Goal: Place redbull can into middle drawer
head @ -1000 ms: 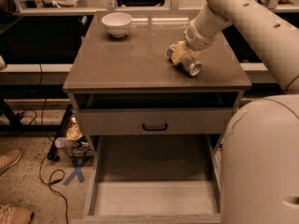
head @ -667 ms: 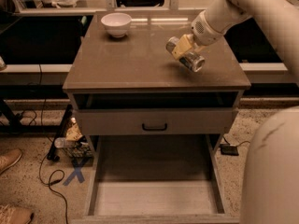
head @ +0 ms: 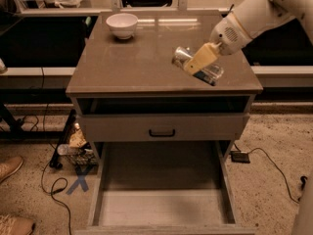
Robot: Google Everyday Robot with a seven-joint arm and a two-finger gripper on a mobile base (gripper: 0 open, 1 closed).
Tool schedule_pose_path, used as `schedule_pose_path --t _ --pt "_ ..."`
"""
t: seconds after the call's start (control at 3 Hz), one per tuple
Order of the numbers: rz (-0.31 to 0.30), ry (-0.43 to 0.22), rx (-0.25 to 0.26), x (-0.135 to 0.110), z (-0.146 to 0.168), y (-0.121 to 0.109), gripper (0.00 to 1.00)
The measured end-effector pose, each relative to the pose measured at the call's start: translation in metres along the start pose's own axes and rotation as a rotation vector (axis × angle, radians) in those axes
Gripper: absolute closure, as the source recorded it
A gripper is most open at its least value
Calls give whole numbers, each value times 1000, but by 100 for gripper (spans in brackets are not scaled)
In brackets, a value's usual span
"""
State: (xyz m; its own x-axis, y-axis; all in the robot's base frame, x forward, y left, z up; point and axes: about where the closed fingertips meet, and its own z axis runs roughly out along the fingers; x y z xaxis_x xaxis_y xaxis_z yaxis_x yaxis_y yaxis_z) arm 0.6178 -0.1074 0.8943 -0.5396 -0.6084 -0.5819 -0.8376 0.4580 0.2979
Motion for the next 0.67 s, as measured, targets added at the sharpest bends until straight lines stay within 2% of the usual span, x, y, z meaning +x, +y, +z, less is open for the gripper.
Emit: schedule_pose_path --t 0.33,0.67 --pt "-56 9 -14 2 3 2 100" --pt "-55 8 -14 2 3 2 100"
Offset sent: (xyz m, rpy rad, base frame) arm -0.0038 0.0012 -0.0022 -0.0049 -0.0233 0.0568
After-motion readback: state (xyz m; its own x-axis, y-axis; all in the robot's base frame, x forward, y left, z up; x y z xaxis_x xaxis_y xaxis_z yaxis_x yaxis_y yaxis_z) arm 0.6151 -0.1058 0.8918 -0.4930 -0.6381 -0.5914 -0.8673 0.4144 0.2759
